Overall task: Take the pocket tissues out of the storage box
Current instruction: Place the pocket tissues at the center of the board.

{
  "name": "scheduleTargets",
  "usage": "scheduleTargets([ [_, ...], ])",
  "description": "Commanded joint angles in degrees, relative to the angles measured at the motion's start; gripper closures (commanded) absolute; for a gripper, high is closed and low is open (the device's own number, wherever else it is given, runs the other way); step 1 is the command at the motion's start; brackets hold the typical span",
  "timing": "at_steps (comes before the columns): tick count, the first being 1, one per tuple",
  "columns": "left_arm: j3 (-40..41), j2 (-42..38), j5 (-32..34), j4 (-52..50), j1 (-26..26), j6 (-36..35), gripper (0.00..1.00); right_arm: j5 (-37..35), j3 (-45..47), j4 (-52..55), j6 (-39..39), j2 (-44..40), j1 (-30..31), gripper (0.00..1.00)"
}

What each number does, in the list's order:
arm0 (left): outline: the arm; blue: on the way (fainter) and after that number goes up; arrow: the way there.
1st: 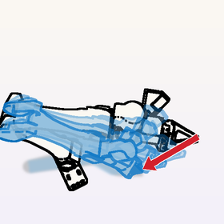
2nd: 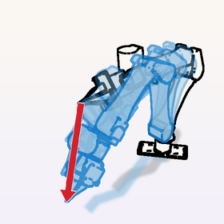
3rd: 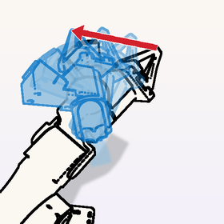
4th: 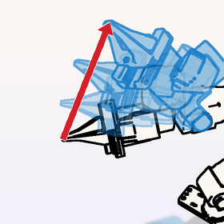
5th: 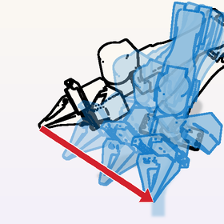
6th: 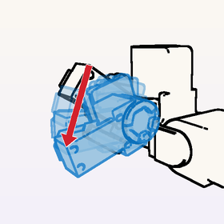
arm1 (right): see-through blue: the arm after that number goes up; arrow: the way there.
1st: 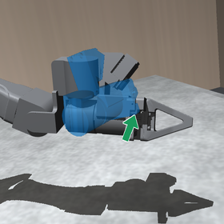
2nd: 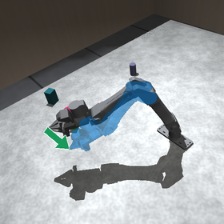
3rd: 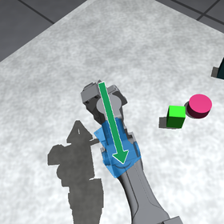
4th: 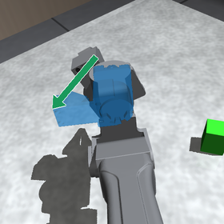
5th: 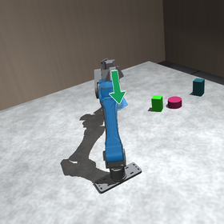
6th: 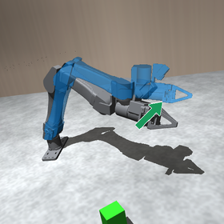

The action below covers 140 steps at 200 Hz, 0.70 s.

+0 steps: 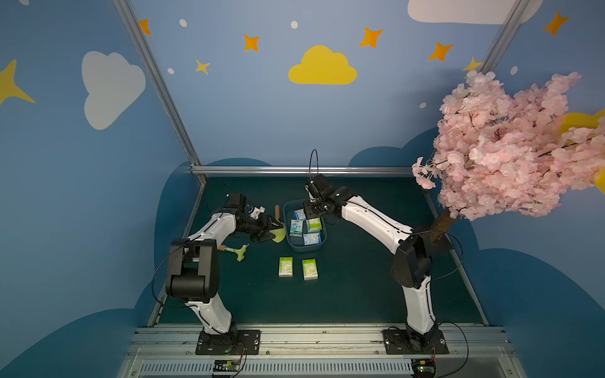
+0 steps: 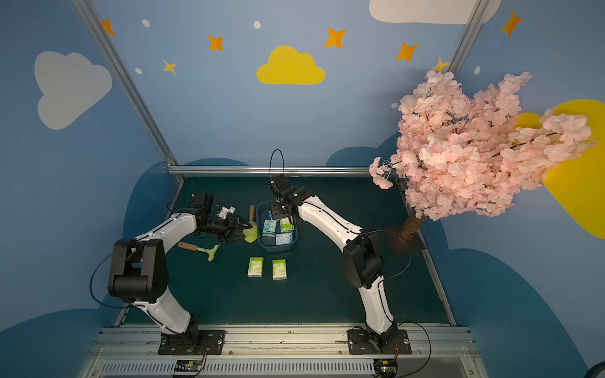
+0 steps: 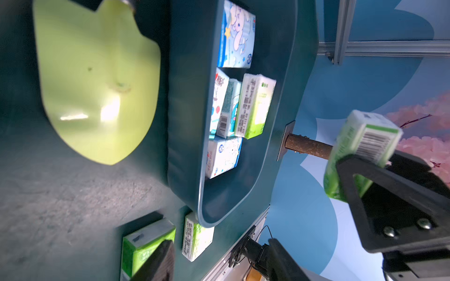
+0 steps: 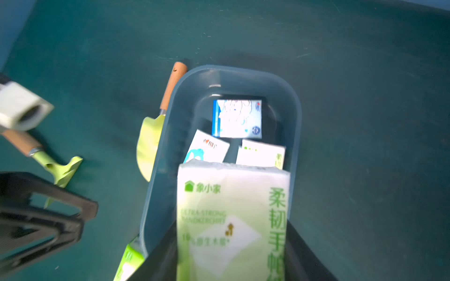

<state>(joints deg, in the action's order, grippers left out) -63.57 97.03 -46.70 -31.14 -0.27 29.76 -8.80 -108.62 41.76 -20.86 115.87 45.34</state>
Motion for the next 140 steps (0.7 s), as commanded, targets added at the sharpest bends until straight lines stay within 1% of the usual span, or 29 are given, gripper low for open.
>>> scheduleTargets([
  [1, 4.02, -4.03, 1.31, 1.09, 0.53, -1.01, 0.35, -1.73, 5.89, -0.01, -2.85, -6.46, 1.98, 0.48],
  [25, 8.85, -8.39, 2.55, 2.39, 0.49, -0.27, 0.32, -3.49, 13.66, 0.54, -4.66, -12.54, 4.18, 0.48],
  [70, 17.16, -16.99, 6.53, 5.29, 0.63, 1.86, 0.25, -4.01, 26.50, 1.88, -11.84, -20.89, 7.33, 0.48],
  [106, 22.01, -22.04, 9.49, 7.14, 0.88, 4.08, 0.18, -3.49, 32.04, 3.56, -15.92, -22.94, 9.08, 0.48],
  [140, 23.45, -21.47, 9.56, 7.00, 0.98, 4.26, 0.16, -2.32, 36.59, 2.45, -17.29, -21.96, 9.75, 0.48],
])
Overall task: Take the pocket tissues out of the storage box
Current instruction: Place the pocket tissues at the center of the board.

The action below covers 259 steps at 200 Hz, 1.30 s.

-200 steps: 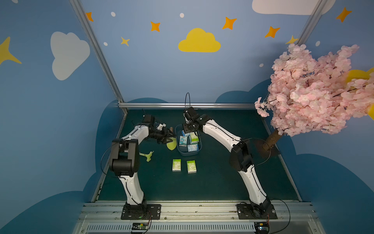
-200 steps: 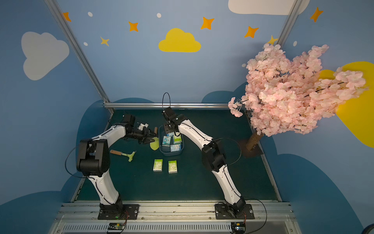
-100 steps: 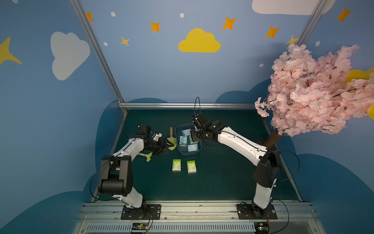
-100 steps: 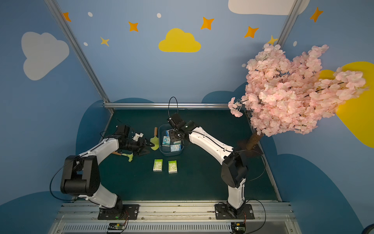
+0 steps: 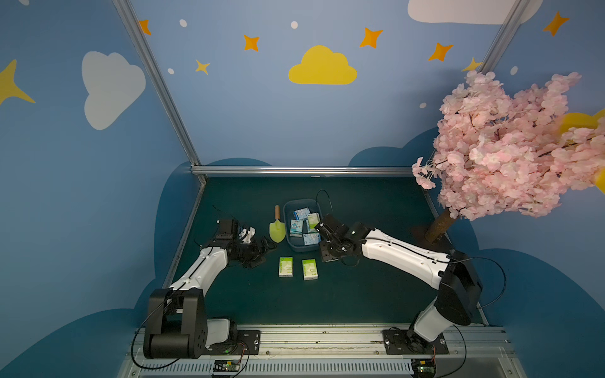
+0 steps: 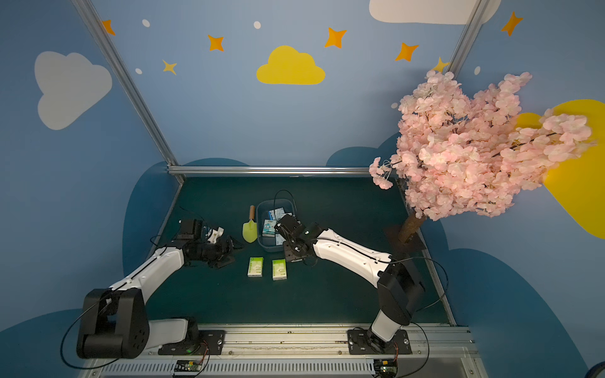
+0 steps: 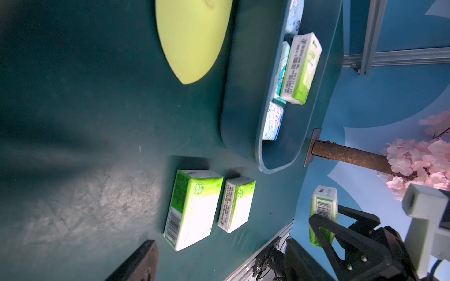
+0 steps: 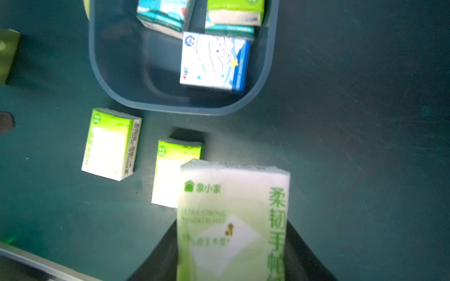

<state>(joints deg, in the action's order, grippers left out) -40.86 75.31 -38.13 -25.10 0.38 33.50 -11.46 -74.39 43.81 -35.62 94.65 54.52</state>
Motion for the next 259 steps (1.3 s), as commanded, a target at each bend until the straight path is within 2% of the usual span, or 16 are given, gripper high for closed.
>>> scheduleTargets([
  [1, 0.76, 0.31, 0.97, 0.95, 0.32, 0.52, 0.16, 0.41, 2.43, 0.35, -2.53, -0.63, 0.53, 0.48],
  [61, 2.32, 2.80, -0.27, 2.71, 0.41, 1.01, 0.16, 2.12, 4.20, 0.35, -2.21, 4.60, 0.24, 0.47],
  [130, 2.50, 2.13, 0.07, 2.26, 0.49, 0.15, 0.15, 5.82, 7.25, -2.06, -4.46, 7.86, -1.74, 0.47],
  [206, 0.88, 2.41, -0.10, 0.95, 0.50, -0.67, 0.14, 4.71, 6.32, -2.59, -1.44, 12.78, -2.94, 0.47],
  [259, 0.96, 1.62, 0.34, 0.66, 0.47, -0.64, 0.14, 3.38, 6.59, -2.59, -0.76, 12.75, -3.28, 0.46],
])
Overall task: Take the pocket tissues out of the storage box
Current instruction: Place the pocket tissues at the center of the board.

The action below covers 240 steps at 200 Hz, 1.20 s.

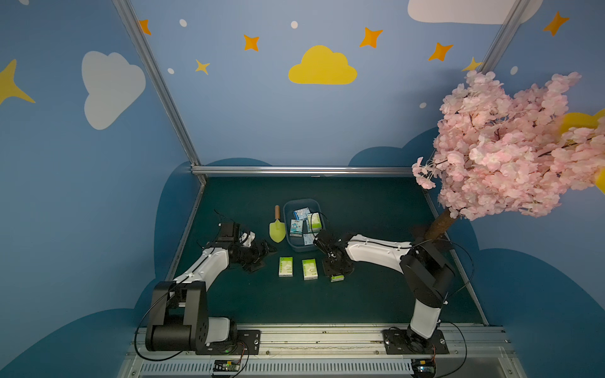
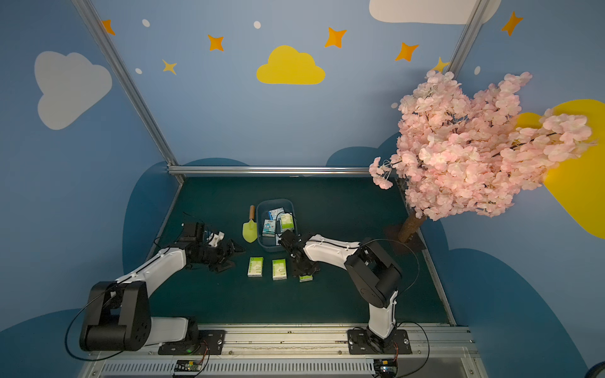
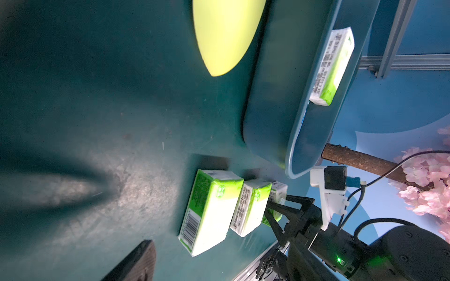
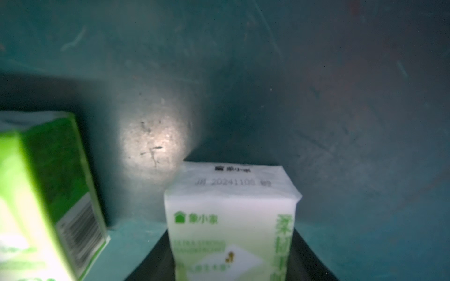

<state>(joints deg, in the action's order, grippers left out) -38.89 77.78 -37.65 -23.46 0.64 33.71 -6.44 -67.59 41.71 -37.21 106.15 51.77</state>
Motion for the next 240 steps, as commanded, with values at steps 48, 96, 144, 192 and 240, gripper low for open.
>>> scheduleTargets([
  [48, -0.83, -1.34, 0.00, -1.24, 0.23, -0.87, 0.14, -3.50, -1.28, -1.09, 2.57, 1.87, -1.14, 0.45],
  [96, -0.89, -1.69, 0.21, -1.51, 0.23, -0.86, 0.14, -3.28, -2.00, -1.09, 2.76, 2.22, -1.29, 0.42],
  [144, -2.00, -1.75, 0.15, -1.93, 0.32, -1.10, 0.13, -3.38, -2.29, 0.30, 2.31, -0.30, -1.14, 0.28],
  [192, -5.08, -1.35, -1.54, -2.32, 0.36, -1.27, 0.13, -4.95, -5.79, 5.81, 2.65, -4.68, -0.49, 0.17],
  [240, -7.59, 2.33, -7.02, 0.97, 0.08, 0.58, 0.14, -7.60, -16.23, 11.11, 5.95, -5.84, -0.61, 0.12],
])
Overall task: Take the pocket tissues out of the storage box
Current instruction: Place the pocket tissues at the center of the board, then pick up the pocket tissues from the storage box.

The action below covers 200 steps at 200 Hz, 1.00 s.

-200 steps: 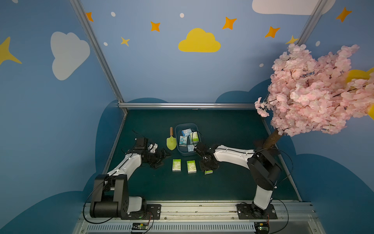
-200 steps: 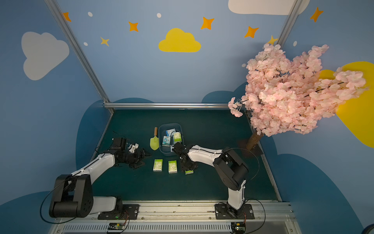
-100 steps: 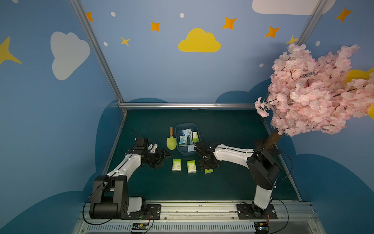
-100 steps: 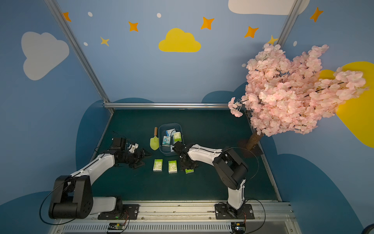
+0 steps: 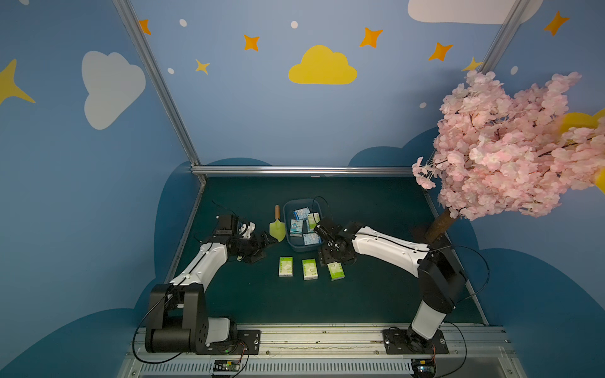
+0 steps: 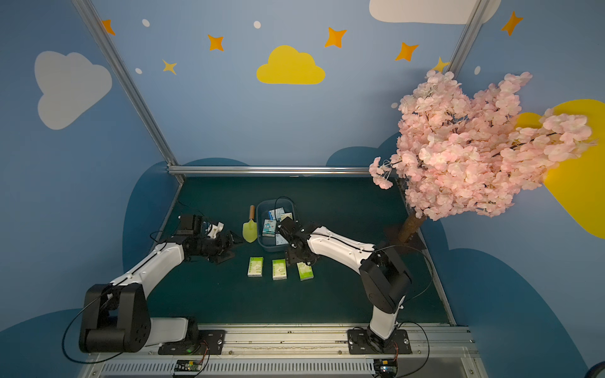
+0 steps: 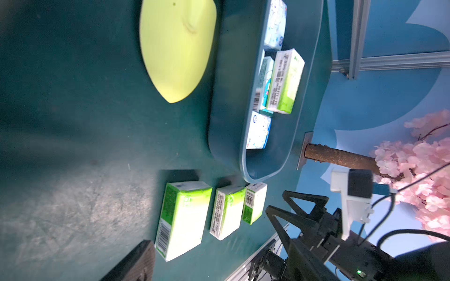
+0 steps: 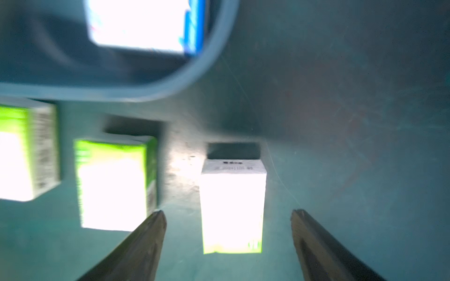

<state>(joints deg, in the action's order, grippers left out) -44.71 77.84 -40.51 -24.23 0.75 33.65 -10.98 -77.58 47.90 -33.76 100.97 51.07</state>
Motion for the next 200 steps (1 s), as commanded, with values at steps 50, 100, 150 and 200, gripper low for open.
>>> scheduleTargets([
  [50, -7.66, 9.08, -6.07, 3.00, -2.57, 1.51, 0.19, -5.00, -22.90, 8.54, 9.30, 8.25, -0.95, 0.10],
  [100, -16.42, 19.18, -4.45, -0.62, -4.73, 0.37, 0.28, -2.85, -36.71, 10.25, 12.88, 18.39, -3.39, 0.12],
  [150, -22.88, 25.41, -2.76, -2.25, -5.50, -0.42, 0.32, -0.81, -42.56, 10.72, 13.34, 24.83, -5.46, 0.19],
  [200, -26.26, 30.61, -3.59, -2.55, -5.76, -0.89, 0.38, -1.62, -47.52, 10.60, 14.70, 29.95, -5.74, 0.22],
])
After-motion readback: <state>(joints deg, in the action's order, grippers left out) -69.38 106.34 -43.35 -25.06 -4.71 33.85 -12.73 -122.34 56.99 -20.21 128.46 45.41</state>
